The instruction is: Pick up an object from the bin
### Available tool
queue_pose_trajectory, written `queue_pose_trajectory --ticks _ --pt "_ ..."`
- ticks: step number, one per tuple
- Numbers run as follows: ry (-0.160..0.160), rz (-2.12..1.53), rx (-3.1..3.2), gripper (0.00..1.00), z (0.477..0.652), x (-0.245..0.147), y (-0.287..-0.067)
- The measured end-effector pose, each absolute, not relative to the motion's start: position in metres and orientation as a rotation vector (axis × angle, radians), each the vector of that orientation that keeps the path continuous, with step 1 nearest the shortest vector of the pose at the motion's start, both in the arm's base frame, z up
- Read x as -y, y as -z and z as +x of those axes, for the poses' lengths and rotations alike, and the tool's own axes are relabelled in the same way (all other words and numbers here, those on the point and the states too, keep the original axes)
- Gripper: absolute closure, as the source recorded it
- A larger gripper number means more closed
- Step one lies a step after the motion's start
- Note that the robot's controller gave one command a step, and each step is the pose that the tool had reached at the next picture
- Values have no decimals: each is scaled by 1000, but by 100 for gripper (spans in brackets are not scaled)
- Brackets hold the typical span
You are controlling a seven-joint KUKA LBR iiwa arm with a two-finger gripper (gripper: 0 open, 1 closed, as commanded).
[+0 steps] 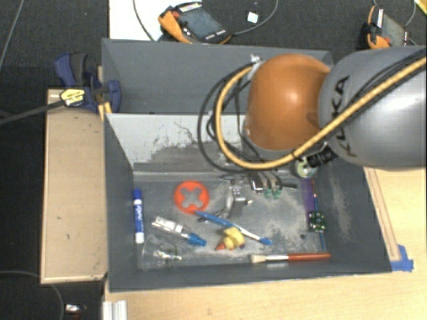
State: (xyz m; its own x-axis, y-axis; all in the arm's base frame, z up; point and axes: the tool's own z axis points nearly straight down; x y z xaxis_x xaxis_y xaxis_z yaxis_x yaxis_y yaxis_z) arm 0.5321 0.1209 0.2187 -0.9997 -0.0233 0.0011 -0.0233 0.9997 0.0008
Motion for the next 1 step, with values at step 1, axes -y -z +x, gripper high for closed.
queue_pose_trajectory --ticks 1 --pt "3 120 3146 0 528 -113 -143"
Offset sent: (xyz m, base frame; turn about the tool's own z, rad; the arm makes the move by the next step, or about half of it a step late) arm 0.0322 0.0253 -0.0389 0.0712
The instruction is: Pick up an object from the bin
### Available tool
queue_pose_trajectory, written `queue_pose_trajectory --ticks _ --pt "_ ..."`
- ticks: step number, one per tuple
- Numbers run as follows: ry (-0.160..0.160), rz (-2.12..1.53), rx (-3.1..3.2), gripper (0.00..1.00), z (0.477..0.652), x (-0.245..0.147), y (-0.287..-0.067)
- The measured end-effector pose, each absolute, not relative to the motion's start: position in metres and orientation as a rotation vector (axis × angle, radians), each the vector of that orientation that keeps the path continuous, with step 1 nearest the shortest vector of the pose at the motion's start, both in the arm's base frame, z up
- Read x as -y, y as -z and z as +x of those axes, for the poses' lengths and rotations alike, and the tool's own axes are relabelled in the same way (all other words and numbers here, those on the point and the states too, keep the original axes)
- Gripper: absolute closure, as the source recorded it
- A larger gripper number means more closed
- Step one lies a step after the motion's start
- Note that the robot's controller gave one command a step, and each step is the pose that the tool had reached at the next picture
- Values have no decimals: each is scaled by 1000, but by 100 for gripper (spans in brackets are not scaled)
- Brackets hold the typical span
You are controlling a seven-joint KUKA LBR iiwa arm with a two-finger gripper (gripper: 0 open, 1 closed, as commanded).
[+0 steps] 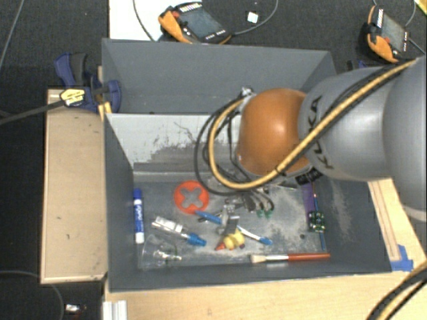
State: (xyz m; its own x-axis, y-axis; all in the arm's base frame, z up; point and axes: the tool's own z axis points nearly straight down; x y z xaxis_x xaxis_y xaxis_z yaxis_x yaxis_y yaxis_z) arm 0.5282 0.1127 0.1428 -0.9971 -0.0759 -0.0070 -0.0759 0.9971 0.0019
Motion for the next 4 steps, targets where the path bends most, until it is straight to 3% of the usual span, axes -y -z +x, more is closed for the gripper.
queue_pose_trajectory --ticks 1,2,3,4 --pt "-3 32 -3134 0 555 -137 -163" --pt "-3 16 -3133 0 558 -140 -183" --pt "-6 -52 -3129 0 585 -156 -130" --pt "-4 -47 -3129 0 575 -145 -114"
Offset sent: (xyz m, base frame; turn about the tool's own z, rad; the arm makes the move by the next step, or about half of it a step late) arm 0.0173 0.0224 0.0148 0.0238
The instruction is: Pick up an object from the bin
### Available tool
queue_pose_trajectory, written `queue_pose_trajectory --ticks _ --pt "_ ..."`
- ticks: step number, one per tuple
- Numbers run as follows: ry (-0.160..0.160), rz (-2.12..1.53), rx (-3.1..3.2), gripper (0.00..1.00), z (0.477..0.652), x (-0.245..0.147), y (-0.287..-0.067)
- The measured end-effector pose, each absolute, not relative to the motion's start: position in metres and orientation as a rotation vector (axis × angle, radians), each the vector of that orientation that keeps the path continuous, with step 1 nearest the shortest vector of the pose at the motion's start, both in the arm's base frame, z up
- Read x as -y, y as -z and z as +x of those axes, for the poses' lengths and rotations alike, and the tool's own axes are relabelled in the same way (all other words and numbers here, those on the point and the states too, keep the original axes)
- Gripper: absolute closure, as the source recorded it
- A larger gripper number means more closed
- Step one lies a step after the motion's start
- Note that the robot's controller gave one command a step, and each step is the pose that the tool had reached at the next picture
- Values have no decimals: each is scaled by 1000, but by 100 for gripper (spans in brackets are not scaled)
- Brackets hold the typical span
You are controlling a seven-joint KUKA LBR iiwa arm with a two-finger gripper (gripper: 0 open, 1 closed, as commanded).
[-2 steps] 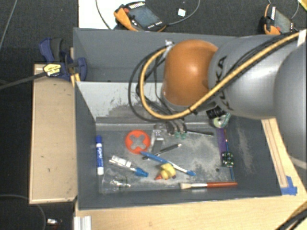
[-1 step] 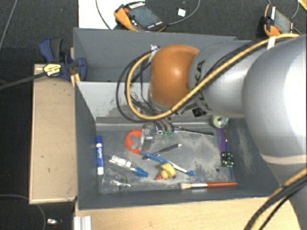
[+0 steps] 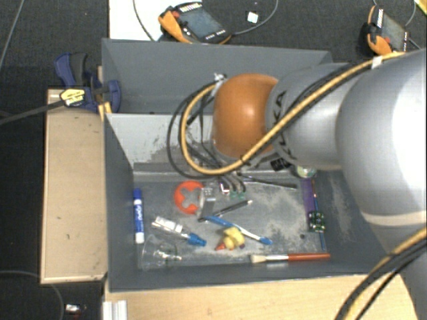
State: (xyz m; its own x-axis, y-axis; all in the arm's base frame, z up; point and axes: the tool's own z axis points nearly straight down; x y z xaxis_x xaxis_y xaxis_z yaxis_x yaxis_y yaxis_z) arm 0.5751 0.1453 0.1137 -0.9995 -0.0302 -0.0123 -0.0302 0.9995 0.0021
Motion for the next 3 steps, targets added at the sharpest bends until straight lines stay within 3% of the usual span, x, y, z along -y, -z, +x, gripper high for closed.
queue_pose_trajectory --ticks 1,2,3 --pt "-5 -99 -3127 0 573 -147 -218" --pt "-2 -89 -3132 100 574 -125 -235" --pt "-2 -89 -3132 100 574 -125 -235"
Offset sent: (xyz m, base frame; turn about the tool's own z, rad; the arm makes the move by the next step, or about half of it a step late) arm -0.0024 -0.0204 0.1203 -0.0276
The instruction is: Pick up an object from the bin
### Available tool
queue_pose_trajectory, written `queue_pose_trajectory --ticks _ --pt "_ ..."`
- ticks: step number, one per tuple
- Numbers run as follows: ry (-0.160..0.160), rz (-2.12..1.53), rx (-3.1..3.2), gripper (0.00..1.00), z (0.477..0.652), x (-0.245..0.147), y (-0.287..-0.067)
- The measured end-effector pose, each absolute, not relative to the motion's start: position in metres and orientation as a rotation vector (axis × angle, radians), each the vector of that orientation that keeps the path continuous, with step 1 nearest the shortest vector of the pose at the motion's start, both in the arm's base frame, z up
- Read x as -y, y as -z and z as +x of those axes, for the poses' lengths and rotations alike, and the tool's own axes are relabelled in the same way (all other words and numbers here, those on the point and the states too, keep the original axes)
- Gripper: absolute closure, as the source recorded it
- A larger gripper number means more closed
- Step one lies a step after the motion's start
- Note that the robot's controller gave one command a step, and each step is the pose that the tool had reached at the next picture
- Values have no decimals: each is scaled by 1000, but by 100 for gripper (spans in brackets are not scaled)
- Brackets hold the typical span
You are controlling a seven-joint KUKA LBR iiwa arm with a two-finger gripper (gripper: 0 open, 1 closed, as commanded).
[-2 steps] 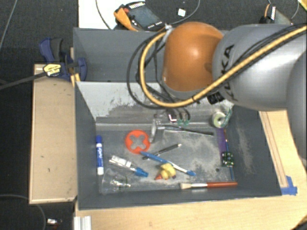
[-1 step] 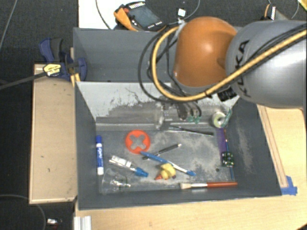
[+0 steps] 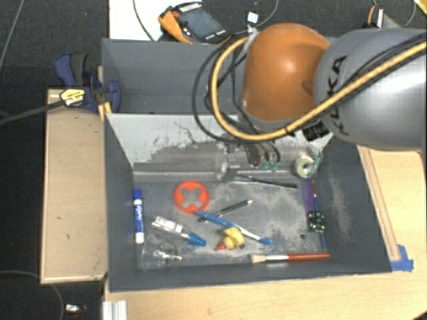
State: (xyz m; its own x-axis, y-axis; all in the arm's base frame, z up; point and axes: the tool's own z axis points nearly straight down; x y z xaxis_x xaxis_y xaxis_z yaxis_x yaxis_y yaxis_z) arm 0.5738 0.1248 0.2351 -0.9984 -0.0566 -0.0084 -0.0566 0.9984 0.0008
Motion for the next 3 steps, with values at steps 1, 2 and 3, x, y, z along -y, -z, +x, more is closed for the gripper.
queue_pose_trajectory --ticks 1,2,3 --pt "-1 -404 -3101 100 575 -147 -196" --pt "-1 -599 -3072 100 579 -168 -179" --pt "0 -891 -3000 100 580 -188 -139"
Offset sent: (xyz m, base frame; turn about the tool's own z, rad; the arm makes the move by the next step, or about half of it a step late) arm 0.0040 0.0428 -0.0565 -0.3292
